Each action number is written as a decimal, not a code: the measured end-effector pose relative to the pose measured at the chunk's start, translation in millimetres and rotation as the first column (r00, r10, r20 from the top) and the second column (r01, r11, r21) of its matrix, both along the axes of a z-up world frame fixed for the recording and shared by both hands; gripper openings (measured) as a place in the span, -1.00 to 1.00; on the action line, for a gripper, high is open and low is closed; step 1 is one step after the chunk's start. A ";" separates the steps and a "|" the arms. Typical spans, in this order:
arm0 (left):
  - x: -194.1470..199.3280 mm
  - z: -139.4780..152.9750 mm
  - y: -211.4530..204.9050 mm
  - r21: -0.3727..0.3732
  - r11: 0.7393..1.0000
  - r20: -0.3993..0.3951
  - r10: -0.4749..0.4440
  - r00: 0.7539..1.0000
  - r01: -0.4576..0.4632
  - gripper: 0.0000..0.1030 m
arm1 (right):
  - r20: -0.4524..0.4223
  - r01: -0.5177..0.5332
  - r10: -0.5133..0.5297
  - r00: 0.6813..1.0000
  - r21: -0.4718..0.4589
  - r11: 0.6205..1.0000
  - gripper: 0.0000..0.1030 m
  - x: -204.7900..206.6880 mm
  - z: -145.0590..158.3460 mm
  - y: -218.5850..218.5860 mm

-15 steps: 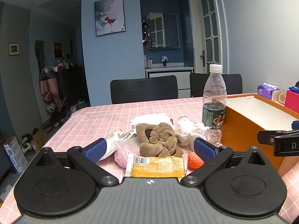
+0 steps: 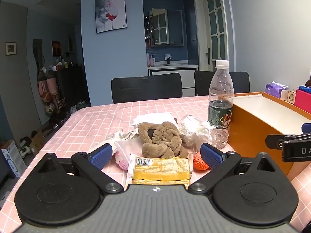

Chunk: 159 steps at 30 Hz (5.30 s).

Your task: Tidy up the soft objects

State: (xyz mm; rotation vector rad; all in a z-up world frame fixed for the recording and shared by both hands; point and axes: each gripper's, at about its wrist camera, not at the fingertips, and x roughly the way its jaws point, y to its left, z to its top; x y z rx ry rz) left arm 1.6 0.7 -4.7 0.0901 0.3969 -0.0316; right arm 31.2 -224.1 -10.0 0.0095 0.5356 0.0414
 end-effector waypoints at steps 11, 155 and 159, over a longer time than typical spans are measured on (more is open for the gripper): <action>6.2 -5.0 -0.1 0.000 1.000 -0.017 0.008 1.000 -0.008 1.00 | -0.009 -0.004 0.004 1.000 -0.014 1.000 0.95 1.4 -0.8 0.7; 79.5 -89.2 34.2 -0.296 0.955 -0.343 -0.104 0.934 -0.002 0.69 | -0.197 -0.310 0.304 0.932 -0.004 0.951 -0.01 70.9 -93.1 73.2; 77.0 -90.4 25.8 -0.281 0.960 -0.328 -0.107 0.939 0.011 0.49 | -0.195 -0.314 0.304 0.932 -0.019 0.949 -0.04 69.1 -97.0 75.1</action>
